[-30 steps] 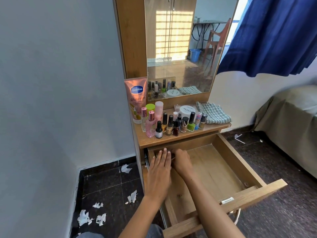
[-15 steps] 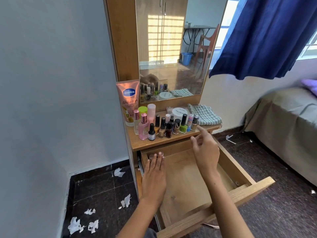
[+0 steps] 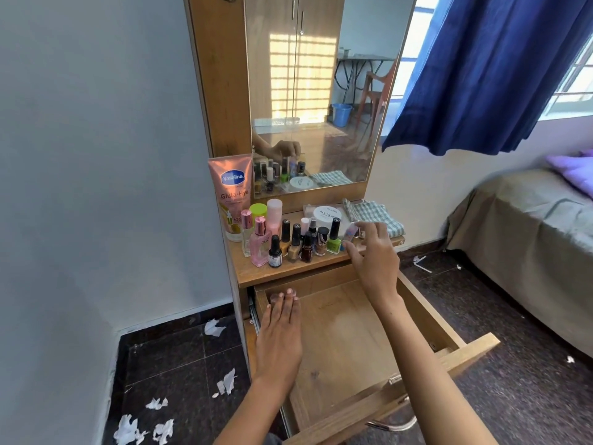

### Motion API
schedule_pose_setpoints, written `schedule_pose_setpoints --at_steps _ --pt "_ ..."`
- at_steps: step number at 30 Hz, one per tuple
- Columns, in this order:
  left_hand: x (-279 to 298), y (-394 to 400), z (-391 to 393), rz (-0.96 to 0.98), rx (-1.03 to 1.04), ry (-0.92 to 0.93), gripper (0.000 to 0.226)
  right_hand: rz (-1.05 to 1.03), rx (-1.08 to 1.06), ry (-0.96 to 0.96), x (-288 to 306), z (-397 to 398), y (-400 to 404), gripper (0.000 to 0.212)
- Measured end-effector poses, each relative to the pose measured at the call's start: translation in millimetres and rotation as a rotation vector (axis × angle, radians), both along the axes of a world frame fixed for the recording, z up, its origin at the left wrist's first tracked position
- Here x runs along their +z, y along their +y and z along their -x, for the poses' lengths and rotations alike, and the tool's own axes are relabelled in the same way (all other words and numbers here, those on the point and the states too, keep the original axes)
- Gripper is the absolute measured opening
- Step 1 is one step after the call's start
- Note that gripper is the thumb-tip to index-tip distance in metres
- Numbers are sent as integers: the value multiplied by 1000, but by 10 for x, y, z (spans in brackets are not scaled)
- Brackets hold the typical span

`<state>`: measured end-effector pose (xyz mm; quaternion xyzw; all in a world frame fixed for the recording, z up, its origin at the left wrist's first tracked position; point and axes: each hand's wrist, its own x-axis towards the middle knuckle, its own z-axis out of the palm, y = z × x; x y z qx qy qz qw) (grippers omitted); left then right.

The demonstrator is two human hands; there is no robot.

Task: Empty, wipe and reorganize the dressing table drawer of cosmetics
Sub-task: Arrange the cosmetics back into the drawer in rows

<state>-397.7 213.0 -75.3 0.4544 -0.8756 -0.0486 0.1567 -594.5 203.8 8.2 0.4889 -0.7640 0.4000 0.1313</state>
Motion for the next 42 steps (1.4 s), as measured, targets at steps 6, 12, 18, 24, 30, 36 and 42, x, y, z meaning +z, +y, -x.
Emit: schedule_pose_setpoints --at_steps 6,12,18,24,30,36,42 --pt "23 -11 -15 4 -17 -23 53 181 76 -17 -66 -6 92 19" --pt "-10 -17 -4 -3 -20 9 52 189 149 -137 -273 -336 371 22" --pt "-39 -38 12 6 6 7 53 -354 163 -315 -458 -586 227 9" --pt "22 -14 -12 -3 -5 41 56 -482 173 -324 -563 -709 18 13" --pt "32 1 -8 13 3 64 55 -416 192 -293 -650 -723 -15 17" --pt "14 7 -13 17 16 13 54 -426 209 -253 -661 -751 -39 15" --pt "-16 -2 -10 36 21 37 54 -414 232 -273 -668 -758 -35 14"
